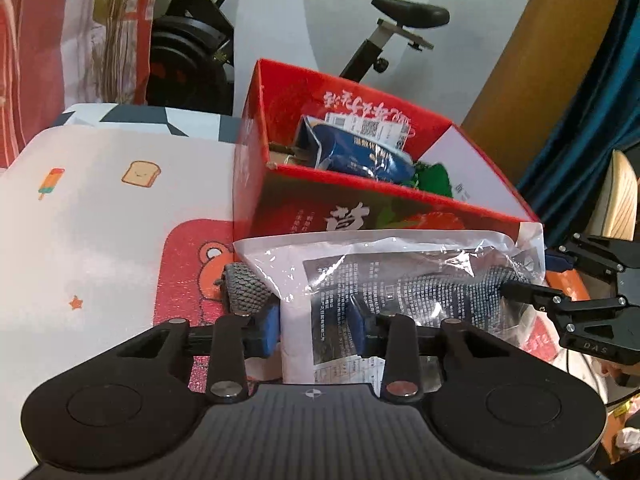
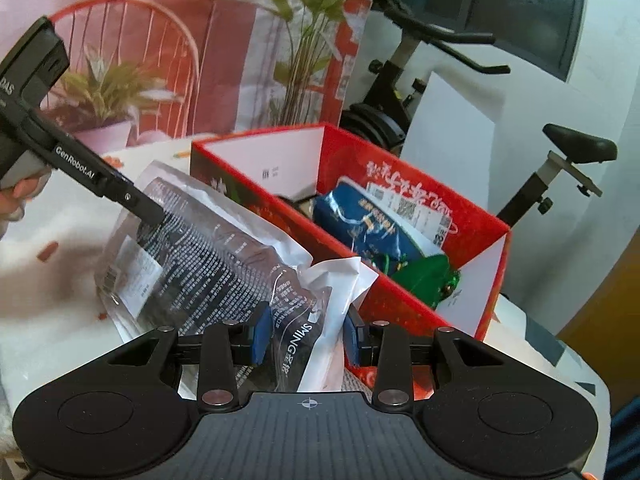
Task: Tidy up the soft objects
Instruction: 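Lift the clear bag with both tools and carry it over the box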
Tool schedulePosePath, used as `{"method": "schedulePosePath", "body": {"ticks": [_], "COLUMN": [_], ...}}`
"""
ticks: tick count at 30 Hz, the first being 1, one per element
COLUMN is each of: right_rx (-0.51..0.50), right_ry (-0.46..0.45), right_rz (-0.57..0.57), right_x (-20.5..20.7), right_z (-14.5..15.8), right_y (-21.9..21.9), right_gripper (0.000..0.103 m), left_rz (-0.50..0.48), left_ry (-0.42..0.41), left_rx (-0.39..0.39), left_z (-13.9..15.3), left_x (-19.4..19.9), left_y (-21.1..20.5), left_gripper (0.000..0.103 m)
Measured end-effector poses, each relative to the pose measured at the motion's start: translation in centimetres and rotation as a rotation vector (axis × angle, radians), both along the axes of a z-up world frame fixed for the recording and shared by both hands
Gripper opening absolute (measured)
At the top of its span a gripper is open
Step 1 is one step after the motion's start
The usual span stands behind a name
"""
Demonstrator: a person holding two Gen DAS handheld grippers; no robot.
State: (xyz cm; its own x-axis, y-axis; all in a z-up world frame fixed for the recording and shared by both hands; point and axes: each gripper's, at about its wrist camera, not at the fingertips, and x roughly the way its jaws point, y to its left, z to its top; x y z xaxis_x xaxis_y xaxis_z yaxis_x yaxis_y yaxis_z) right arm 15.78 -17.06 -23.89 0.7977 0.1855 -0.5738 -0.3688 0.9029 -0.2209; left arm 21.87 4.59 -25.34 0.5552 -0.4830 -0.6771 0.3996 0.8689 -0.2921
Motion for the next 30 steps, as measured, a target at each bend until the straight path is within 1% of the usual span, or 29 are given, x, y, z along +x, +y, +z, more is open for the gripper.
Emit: {"method": "schedulePosePath", "body": {"ticks": [5, 8, 13, 15, 19, 26, 30], "right_rx": [0.044, 0.08, 0.097, 0.091, 0.058, 0.021, -0.001], "right_ry": [-0.031, -0.062, -0.14, -0.168, -0.219, -0.3, -0.33], "right_rz": [0.001, 0.001, 0.01, 0.007, 0.008, -0.016, -0.041], "right_x": [-0.5, -0.6, -0.9, -0.7, -0.3, 1.3, 2.3], "right_z": [1.9, 3.6, 6.5, 7.5, 9.2, 12.3, 12.8], "right_y": [0.1, -0.1, -0.3, -0.4, -0.9, -2.4, -3.4], "right_gripper": [0.034, 0.034, 0.034, 0.034, 0.034, 0.034, 0.035], "left_rz": [0.018, 0.035, 0.074, 0.087, 0.086, 0.076, 0.072], "left_ry": [-0.034, -0.072, -0.16, -0.2, -0.268, -0.35, -0.375], "left_rx": [-0.018, -0.037, -0.095, -0.107, -0.098, -0.095, -0.103], "left_z": [1.6, 3.1, 6.3, 7.6, 9.6, 12.4, 13.4], "left_x": [-1.0, -1.5, -2.5, -2.8, -2.8, -1.8, -0.8], "left_y": [0.8, 1.1, 1.7, 1.6, 0.8, -0.8, -1.9], "left_gripper": [0.036, 0.036, 0.036, 0.036, 0.036, 0.036, 0.036]}}
